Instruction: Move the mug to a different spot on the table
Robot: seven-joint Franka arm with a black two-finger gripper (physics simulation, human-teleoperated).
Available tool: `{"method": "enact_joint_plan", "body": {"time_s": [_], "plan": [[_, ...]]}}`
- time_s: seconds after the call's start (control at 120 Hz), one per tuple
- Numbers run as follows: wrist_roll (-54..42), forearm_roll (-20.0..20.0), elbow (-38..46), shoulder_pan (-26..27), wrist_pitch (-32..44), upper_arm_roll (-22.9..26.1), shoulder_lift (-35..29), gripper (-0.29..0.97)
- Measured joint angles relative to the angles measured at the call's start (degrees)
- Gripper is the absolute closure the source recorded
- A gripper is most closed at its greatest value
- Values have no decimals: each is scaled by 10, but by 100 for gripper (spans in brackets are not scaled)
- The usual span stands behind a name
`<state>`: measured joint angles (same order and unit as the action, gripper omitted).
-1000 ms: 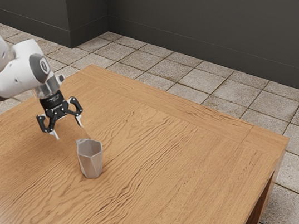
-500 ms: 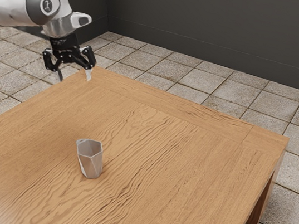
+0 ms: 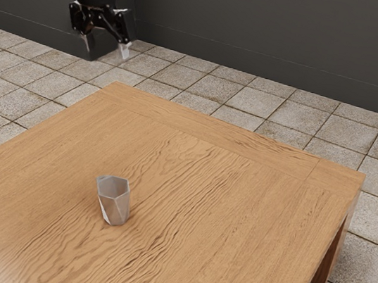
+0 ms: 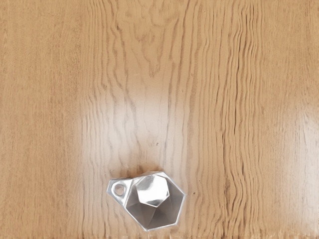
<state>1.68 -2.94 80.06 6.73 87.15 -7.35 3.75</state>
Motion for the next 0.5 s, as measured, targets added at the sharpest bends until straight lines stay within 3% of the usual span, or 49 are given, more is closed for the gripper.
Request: {"method": "enact_joint_plan", "body": {"time_s": [0.5], "plan": [[-11,18,0,-7,-4,13,17,0]]}}
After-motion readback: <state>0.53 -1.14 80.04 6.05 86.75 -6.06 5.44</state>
